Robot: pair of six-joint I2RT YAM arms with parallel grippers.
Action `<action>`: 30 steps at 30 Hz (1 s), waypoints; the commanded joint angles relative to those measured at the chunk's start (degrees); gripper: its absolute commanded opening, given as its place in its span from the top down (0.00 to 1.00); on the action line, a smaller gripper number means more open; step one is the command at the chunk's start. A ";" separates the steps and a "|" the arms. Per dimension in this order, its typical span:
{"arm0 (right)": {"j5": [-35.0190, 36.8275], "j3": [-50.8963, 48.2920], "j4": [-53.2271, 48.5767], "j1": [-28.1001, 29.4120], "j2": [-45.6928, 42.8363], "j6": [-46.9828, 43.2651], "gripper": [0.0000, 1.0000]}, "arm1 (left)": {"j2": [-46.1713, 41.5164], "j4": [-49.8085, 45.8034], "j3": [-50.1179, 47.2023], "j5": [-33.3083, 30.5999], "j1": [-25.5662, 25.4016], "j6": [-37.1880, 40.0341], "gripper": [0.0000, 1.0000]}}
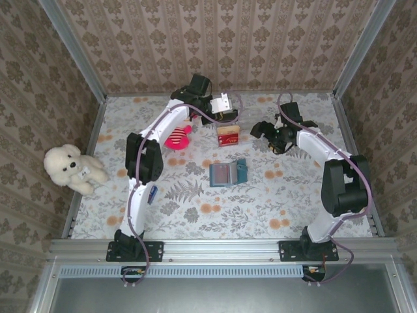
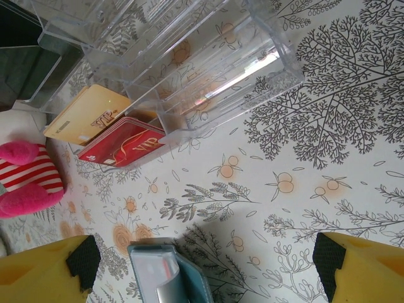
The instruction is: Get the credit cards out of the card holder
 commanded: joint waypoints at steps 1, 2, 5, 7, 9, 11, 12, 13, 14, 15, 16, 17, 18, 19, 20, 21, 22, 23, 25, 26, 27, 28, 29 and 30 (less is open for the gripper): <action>-0.58 -0.23 -2.15 -0.55 -2.02 0.31 0.10 | 1.11 -0.78 1.91 -1.41 -0.21 1.97 0.97; -0.66 -0.32 -2.06 -0.59 -2.04 0.47 0.10 | 1.19 -0.92 2.07 -1.60 -0.21 1.95 0.96; -1.01 -0.49 -1.95 -0.59 -2.11 0.72 0.10 | 1.09 -1.53 2.52 -1.29 -0.17 2.01 0.99; -1.15 -0.58 -2.01 -0.59 -2.16 0.83 0.10 | 0.77 -1.96 2.99 -0.71 -0.30 2.40 1.00; -1.27 -0.60 -1.95 -0.59 -2.22 0.83 0.11 | 0.31 -1.96 3.04 -0.12 -0.34 3.09 1.00; -1.66 -0.68 -1.93 -0.59 -2.27 0.83 0.11 | 0.01 -1.97 3.33 -0.09 -0.39 3.69 1.00; -1.64 -0.68 -1.98 -0.59 -2.28 0.82 0.11 | -0.03 -1.94 3.40 -0.09 -0.35 3.94 1.00; -1.63 -0.83 -2.02 -0.59 -2.26 0.85 0.11 | 0.05 -1.86 3.45 -0.14 -0.33 4.07 1.00; -1.72 -0.98 -1.92 -0.59 -2.27 0.88 0.11 | 0.01 -1.59 3.47 -0.18 -0.34 4.11 1.00; -1.81 -1.19 -1.86 -0.57 -2.25 0.92 0.11 | 0.09 -1.43 3.56 -0.18 -0.31 4.30 1.00; -1.81 -1.34 -1.78 -0.59 -2.17 0.98 0.11 | 0.33 -1.25 3.49 -0.39 -0.37 4.39 1.00; -1.89 -1.46 -1.77 -0.59 -2.12 1.00 0.11 | 0.65 -1.17 3.62 -0.69 -0.39 4.76 1.00; -1.98 -1.63 -1.69 -0.59 -2.07 1.09 0.11 | 1.03 -1.06 3.66 -1.16 -0.39 5.00 1.00; -2.07 -1.73 -1.74 -0.59 -2.03 1.17 0.11 | 1.30 -1.05 3.75 -1.39 -0.39 5.13 1.00; -2.16 -1.86 -1.60 -0.59 -2.03 1.25 0.11 | 1.54 -1.03 3.71 -1.50 -0.39 5.30 1.00; -2.24 -1.97 -1.63 -0.59 -2.03 1.27 0.11 | 1.84 -0.94 3.67 -1.58 -0.39 5.44 1.00; -2.32 -2.03 -1.58 -0.59 -2.03 1.27 0.11 | 2.06 -0.93 3.67 -1.72 -0.39 5.50 1.00; -2.34 -2.08 -1.61 -0.59 -2.02 1.27 0.11 | 2.31 -0.80 3.71 -1.89 -0.39 5.61 1.00; -2.50 -2.12 -1.73 -0.59 -1.92 1.29 0.12 | 2.79 -0.91 3.75 -2.11 -0.39 5.82 1.00; -2.59 -2.09 -1.70 -0.59 -1.88 1.35 0.11 | 2.99 -1.00 3.80 -2.12 -0.39 5.92 1.00; -2.64 -2.09 -1.68 -0.59 -1.91 1.36 0.11 | 3.14 -1.02 3.76 -2.04 -0.39 5.86 1.00; -2.68 -2.09 -1.75 -0.59 -1.90 1.45 0.12 | 3.30 -1.25 3.86 -1.90 -0.30 5.84 1.00; -2.77 -2.13 -1.64 -0.59 -1.87 1.50 0.12 | 3.44 -1.47 3.94 -1.73 -0.30 5.89 1.00; -2.78 -2.17 -1.59 -0.57 -1.86 1.57 0.12 | 3.50 -1.78 4.00 -1.49 -0.30 5.90 1.00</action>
